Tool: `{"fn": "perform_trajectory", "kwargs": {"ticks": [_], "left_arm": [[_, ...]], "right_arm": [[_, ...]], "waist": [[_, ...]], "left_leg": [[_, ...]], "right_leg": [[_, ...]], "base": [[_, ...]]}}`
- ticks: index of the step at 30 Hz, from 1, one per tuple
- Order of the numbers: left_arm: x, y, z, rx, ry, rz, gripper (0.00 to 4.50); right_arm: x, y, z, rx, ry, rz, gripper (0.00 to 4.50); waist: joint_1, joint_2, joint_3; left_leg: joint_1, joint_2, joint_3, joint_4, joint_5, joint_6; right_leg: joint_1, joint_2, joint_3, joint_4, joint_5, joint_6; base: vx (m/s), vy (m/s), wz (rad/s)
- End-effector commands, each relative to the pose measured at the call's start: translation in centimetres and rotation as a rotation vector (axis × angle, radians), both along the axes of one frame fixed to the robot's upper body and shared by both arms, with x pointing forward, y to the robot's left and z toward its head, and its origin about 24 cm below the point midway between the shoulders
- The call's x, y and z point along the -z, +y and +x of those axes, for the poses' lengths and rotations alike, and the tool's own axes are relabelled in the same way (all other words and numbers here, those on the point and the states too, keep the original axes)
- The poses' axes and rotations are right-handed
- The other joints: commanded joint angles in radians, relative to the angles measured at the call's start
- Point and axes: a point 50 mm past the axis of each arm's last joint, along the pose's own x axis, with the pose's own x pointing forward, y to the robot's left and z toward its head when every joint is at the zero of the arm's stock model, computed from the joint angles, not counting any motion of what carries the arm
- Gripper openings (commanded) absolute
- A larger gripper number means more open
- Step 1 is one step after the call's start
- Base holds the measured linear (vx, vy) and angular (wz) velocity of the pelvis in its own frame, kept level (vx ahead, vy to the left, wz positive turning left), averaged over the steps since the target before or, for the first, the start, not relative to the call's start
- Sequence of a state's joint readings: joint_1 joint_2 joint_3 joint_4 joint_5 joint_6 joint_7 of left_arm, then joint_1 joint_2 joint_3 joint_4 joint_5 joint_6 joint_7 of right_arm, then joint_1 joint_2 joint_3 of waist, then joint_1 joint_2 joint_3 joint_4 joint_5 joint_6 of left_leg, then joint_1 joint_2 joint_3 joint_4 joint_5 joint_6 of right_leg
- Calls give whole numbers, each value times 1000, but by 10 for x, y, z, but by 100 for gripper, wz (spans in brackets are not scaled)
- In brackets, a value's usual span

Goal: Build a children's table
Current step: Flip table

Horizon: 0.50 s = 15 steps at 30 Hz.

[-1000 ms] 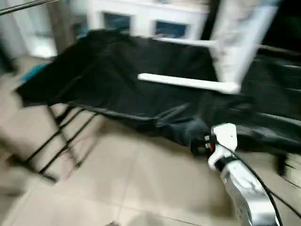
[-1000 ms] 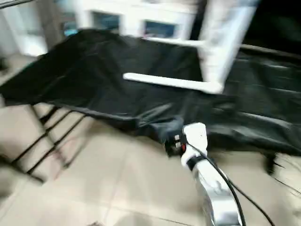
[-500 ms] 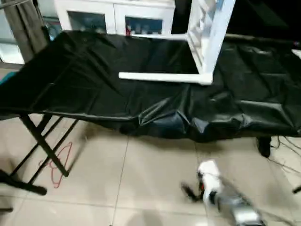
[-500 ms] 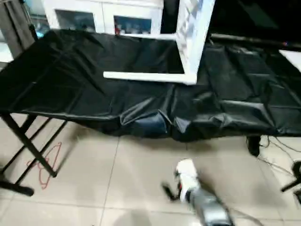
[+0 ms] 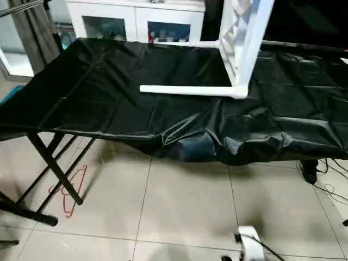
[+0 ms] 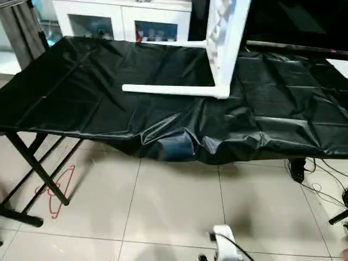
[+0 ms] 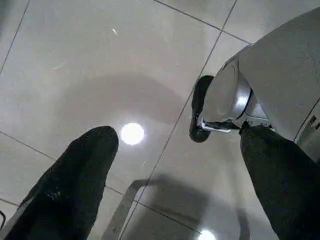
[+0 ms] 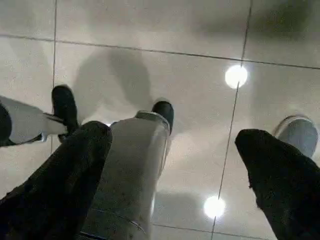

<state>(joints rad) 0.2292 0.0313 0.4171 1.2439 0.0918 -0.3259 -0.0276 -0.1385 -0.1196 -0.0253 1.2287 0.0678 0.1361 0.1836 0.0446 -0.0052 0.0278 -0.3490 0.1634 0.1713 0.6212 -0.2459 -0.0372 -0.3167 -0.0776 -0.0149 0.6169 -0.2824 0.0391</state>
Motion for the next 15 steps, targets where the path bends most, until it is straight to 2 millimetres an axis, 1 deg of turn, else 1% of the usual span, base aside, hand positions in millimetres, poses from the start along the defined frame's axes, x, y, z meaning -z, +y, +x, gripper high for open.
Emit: {"fn": "perform_trajectory", "kwargs": {"ticks": [1, 2, 3, 4, 5, 6, 7, 8, 9, 10, 11, 12, 13, 15], "left_arm": [[-114, -33, 258, 641, -702, -20, 444], [-104, -31, 253, 623, -644, -42, 444], [-87, -27, 243, 622, -523, -61, 444], [-74, -24, 233, 630, -428, -68, 444], [-62, -21, 222, 637, -329, -75, 444], [-50, -17, 207, 635, -226, -73, 444], [-49, -16, 205, 634, -215, -73, 444], [-43, -16, 197, 627, -170, -89, 444], [-37, -17, 187, 589, -133, -133, 444], [-37, -17, 187, 589, -133, -133, 444], [-36, -18, 185, 566, -130, -150, 444], [-37, -17, 187, 531, -155, -146, 444], [-38, -17, 188, 517, -167, -142, 444], [-43, -15, 197, 484, -212, -115, 444]], "right_arm": [[-4, -5, 10, 22, -63, -8, 450], [-5, -6, 12, 25, -76, -8, 450], [-5, -7, 12, 28, -77, -9, 450], [-5, -7, 13, 28, -72, -12, 450], [-5, -7, 13, 27, -67, -15, 450], [-5, -4, 14, 26, -62, -14, 450], [-5, -4, 14, 25, -61, -14, 450], [-4, -1, 14, 25, -61, -11, 450], [-2, 2, 9, 27, -52, -11, 450], [-2, 2, 9, 27, -52, -11, 450], [0, 4, 5, 28, -47, -13, 450], [1, 5, 2, 29, -43, -16, 450], [1, 6, 1, 30, -42, -18, 450], [3, 8, -3, 24, -34, -24, 450]], "waist": [[0, 2, -9], [0, 1, -11], [-4, 3, -11], [-4, 2, -12], [-7, 4, -13], [-10, 11, -16], [-10, 9, -16], [-10, 20, -18], [-13, 31, -19], [-14, 22, -18], [-15, 21, -18], [-15, 24, -20], [-14, 22, -19], [-12, 25, -18]], "left_leg": [[6, 90, -40, -117, -311, 16], [5, 90, -40, -117, -298, 20], [4, 89, -38, -116, -288, 25], [3, 89, -39, -116, -280, 29], [2, 88, -38, -114, -267, 36], [3, 88, -37, -112, -251, 40], [2, 88, -36, -111, -243, 49], [2, 88, -37, -110, -234, 50], [2, 88, -37, -109, -229, 52], [0, 88, -36, -109, -231, 59], [-1, 87, -35, -109, -235, 60], [1, 88, -34, -108, -237, 63], [0, 88, -34, -108, -238, 66], [-1, 89, -35, -110, -246, 67]], "right_leg": [[-12, -93, 40, -85, -69, -261], [-11, -92, 39, -82, -45, -260], [-11, -90, 39, -81, -25, -260], [-11, -91, 39, -80, -16, -262], [-10, -90, 38, -79, 0, -265], [-9, -88, 37, -76, 31, -270], [-9, -88, 36, -74, 52, -276], [-8, -89, 36, -71, 68, -279], [-9, -88, 35, -69, 91, -285], [-8, -87, 34, -70, 96, -288], [-7, -88, 34, -70, 91, -290], [-7, -89, 35, -72, 85, -291], [-7, -89, 35, -72, 80, -292], [-9, -89, 35, -74, 54, -294]], "base": [[0, 0, 0], [0, 0, 0], [0, 0, 0], [0, 0, 0], [0, 0, 0], [0, 0, 0], [0, 0, 0], [0, 0, 0], [0, 0, 0], [0, 0, 0], [0, 0, 0], [0, 0, 0], [0, 0, 0], [0, 0, 0]]}}
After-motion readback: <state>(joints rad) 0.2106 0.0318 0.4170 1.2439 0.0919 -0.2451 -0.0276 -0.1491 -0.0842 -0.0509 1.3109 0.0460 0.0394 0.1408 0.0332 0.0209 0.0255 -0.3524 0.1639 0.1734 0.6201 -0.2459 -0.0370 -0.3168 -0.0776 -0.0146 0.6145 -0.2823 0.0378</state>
